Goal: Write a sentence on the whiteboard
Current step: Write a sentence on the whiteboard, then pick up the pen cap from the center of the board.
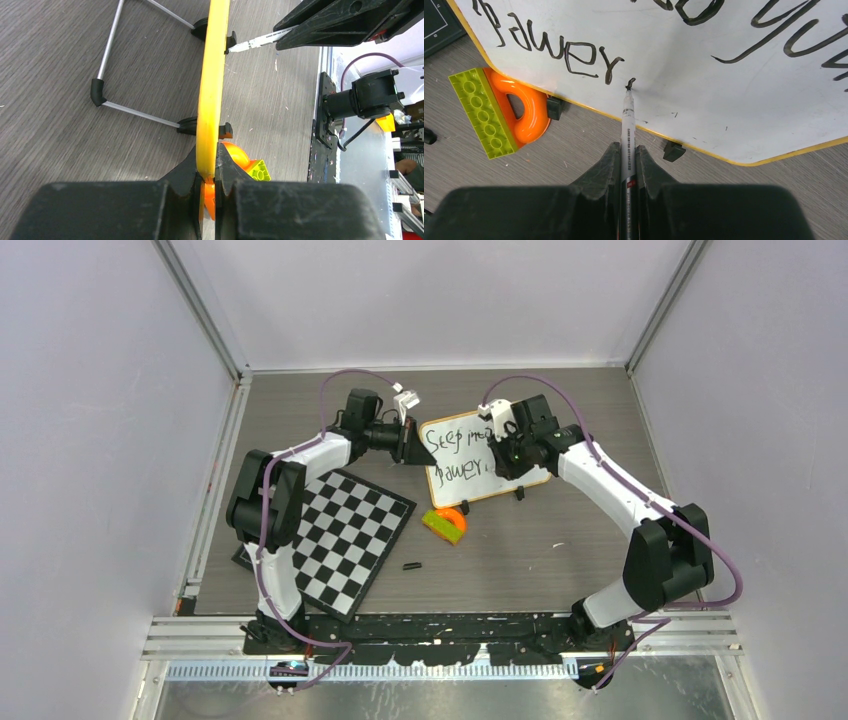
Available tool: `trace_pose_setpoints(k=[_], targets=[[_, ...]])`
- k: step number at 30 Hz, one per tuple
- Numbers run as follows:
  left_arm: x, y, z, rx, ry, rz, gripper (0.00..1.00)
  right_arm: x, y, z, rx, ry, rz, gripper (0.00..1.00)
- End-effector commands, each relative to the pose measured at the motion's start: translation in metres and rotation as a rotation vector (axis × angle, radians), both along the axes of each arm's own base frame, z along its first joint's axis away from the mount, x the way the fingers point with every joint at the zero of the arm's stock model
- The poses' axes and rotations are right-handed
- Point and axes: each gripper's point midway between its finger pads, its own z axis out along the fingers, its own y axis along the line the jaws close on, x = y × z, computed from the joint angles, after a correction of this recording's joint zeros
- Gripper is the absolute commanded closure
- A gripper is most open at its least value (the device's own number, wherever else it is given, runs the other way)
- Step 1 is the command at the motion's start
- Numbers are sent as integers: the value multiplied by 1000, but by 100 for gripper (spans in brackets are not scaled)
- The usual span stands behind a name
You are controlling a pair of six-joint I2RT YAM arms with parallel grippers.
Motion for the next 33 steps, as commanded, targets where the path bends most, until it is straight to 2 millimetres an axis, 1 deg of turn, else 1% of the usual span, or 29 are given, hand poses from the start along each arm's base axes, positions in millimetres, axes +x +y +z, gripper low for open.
trace_pose_setpoints(k=[1, 4, 5, 6, 7, 8, 11, 13, 15, 17, 21, 22, 24, 26, 29, 30, 33], targets=[[3, -3, 8, 23, -63, 6, 100, 21, 4, 26, 29, -96, -15, 100], [4, -3, 13, 19, -76, 6, 100, 15, 9, 43, 71, -105, 2, 100], [4, -3, 15, 18, -82, 7, 96, 11, 11, 48, 90, -107, 9, 100], [2, -2, 15, 26, -67, 7, 90, 8, 14, 53, 109, -108, 16, 100], [1, -2, 17, 27, -70, 5, 84, 4, 15, 60, 126, -112, 17, 100], [1, -1, 20, 30, -75, 5, 76, 1, 16, 65, 139, -109, 17, 100], [-1, 2, 32, 41, -99, 9, 59, -7, 17, 78, 166, -106, 16, 100], [-3, 4, 45, 42, -115, 13, 52, -11, 16, 87, 181, -118, 16, 100], [-6, 6, 62, 43, -133, 18, 45, -17, 16, 96, 195, -129, 18, 100], [-8, 11, 78, 66, -175, 31, 41, -22, 16, 104, 213, -134, 16, 100], [-20, 35, 96, 183, -268, 49, 37, -33, 15, 113, 254, -142, -6, 100], [-25, 44, 101, 221, -292, 58, 37, -35, 14, 115, 265, -147, -17, 100], [-41, 61, 102, 296, -327, 41, 37, -42, 14, 117, 287, -146, -27, 100], [-66, 76, 97, 366, -340, -21, 37, -50, 14, 117, 311, -134, -36, 100], [-107, 98, 83, 475, -323, -127, 39, -63, 16, 111, 352, -118, -31, 100], [-121, 104, 75, 507, -308, -161, 39, -67, 16, 111, 366, -125, -21, 100], [-156, 112, 49, 582, -303, -244, 39, -76, 19, 103, 402, -86, -20, 100]])
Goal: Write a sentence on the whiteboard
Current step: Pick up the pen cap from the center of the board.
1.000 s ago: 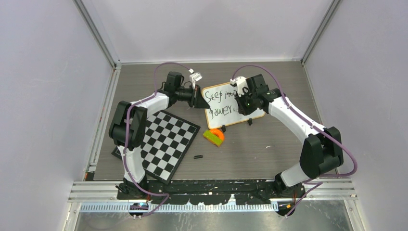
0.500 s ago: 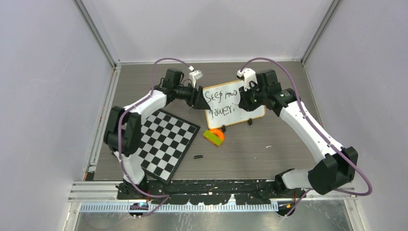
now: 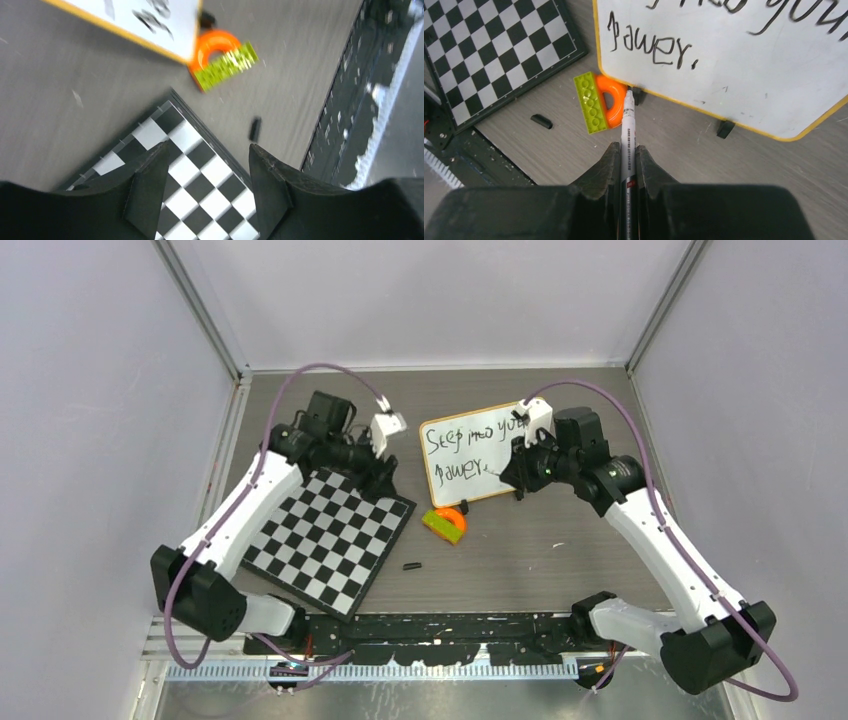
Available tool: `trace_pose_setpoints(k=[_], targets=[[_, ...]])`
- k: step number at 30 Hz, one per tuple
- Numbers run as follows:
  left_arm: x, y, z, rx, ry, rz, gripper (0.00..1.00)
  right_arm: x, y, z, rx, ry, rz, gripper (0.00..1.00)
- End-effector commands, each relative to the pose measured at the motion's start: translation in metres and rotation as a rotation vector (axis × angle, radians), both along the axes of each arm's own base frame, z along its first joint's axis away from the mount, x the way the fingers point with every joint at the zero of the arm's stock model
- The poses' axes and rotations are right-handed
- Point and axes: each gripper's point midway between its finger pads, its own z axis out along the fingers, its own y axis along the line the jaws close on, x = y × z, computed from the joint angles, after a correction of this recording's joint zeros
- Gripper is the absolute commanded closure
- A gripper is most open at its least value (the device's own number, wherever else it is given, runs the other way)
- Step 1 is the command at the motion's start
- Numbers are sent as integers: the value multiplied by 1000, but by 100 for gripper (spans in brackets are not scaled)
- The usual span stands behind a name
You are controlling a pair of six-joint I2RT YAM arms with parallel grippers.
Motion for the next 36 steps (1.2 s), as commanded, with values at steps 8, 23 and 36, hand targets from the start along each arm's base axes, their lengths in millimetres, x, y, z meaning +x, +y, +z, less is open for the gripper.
trace_pose_setpoints(k=[8, 23, 36], targets=[[-90, 11, -122, 346, 48, -147, 40, -19, 13, -4, 125, 57, 46, 100], [-108, -45, -183, 398, -15, -290, 44, -8, 10, -16, 243, 169, 7, 100], [-108, -25, -222, 622, -145, -347, 70, -7, 18, -22, 291, 222, 21, 100]])
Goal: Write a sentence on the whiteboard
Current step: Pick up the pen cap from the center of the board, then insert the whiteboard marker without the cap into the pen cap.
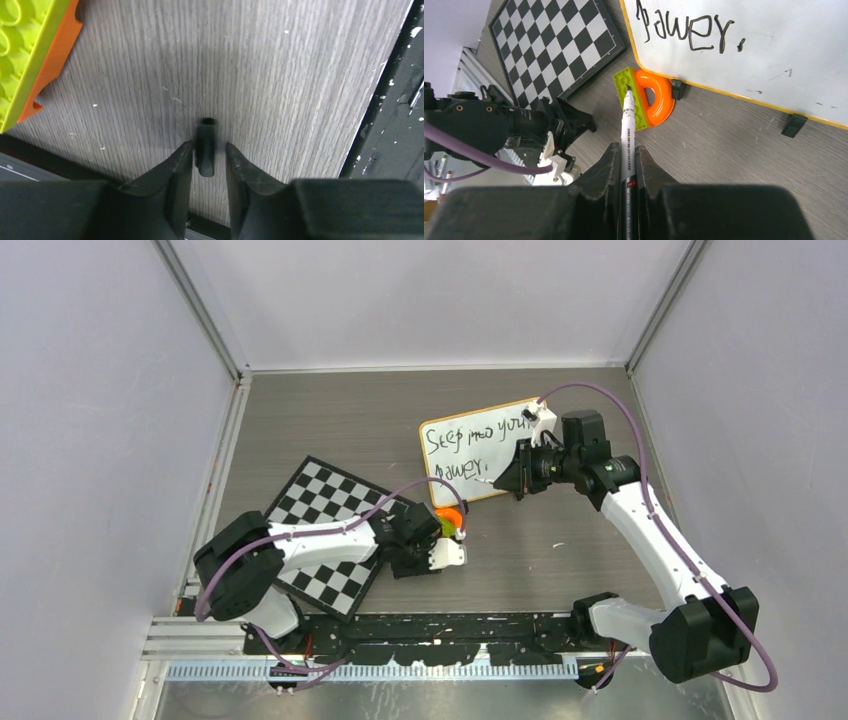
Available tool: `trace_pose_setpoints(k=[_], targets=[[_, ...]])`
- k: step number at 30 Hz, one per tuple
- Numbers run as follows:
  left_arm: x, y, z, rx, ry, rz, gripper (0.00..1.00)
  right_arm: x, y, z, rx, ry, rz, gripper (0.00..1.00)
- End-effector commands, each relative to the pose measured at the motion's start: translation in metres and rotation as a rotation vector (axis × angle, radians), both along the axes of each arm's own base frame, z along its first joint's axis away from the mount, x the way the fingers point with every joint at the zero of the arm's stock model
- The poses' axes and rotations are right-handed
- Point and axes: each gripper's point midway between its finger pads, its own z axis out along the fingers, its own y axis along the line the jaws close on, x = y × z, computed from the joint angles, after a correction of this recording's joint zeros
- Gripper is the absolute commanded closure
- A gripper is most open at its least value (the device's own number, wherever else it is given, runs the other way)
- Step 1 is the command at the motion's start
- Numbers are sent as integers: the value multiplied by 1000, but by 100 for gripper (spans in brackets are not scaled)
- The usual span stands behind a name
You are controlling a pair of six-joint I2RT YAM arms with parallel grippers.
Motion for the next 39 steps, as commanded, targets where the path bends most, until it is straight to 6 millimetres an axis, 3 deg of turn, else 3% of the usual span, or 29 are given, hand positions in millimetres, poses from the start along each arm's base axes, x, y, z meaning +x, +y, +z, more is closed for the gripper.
trace_pose_setpoints(k=[1, 3, 6, 10, 14, 21, 26, 39], targets=[[9, 8, -9, 70, -54, -15, 75, 3, 10, 3, 61, 13, 20, 100], [7, 5, 1, 57, -40, -15, 86, 2, 12, 2, 75, 26, 25, 100], [-4, -3, 36, -2, 63, -14, 100, 0, 18, -1, 113, 60, 37, 100], [2, -13, 96, -86, 111, -17, 100, 0, 24, -4, 154, 89, 38, 100], [12, -9, 131, -114, 71, -29, 100, -16, 40, 0, 241, 163, 126, 100], [21, -6, 153, -152, -11, -21, 100, -42, 61, 6, 379, 309, 265, 100], [22, -4, 153, -142, -43, -88, 100, -64, 74, 9, 391, 325, 363, 100], [32, -14, 175, -211, -81, -69, 100, -84, 76, 1, 324, 299, 434, 100]])
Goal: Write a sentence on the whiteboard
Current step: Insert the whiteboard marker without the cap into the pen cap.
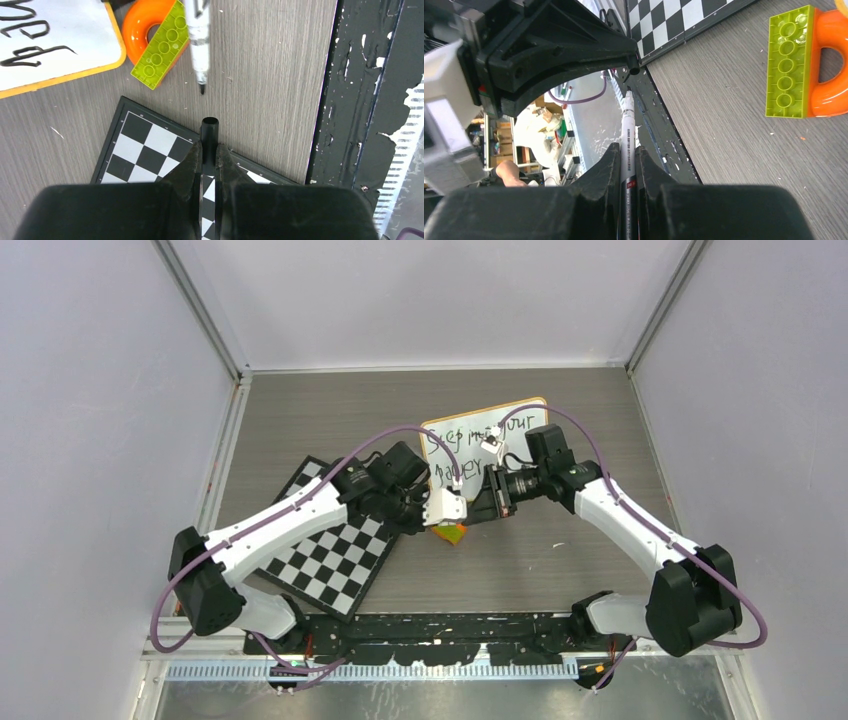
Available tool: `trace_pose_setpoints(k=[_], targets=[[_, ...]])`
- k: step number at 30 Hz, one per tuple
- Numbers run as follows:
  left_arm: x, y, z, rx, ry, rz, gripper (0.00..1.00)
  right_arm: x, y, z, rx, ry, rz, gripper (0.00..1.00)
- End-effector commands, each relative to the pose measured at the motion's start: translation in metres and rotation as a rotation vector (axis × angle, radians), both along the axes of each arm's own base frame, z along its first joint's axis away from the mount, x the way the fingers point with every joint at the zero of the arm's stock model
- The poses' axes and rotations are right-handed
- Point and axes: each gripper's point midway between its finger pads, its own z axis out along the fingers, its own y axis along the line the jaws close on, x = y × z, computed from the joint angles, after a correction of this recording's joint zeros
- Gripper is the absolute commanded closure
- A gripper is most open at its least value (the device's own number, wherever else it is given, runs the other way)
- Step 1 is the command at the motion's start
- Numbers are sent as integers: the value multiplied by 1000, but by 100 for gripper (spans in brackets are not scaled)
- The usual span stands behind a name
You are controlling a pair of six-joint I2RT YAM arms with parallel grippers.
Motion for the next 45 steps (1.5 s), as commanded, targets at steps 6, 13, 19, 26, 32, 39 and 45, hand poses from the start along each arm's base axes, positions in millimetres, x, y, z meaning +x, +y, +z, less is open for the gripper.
trace_pose_setpoints(k=[6, 13, 19, 26, 32, 39, 45], targets=[[4, -18, 35, -123, -14, 6, 100, -10, 5, 15, 23, -85, 54, 100], [-3, -21, 34, -133, 20, -18, 100, -7, 5, 16, 20, -94, 49, 100], [-10, -21, 33, -139, 49, -36, 100, -5, 6, 16, 19, -98, 45, 100], [-10, -21, 27, -131, 54, -36, 100, -7, 8, 19, 28, -99, 58, 100], [-8, -23, 27, -135, 55, -33, 100, -9, 9, 18, 29, -102, 66, 100], [-15, -25, 24, -136, 85, -55, 100, -9, 10, 17, 25, -106, 69, 100], [-22, -26, 23, -127, 104, -91, 100, -7, 11, 16, 21, -103, 69, 100]])
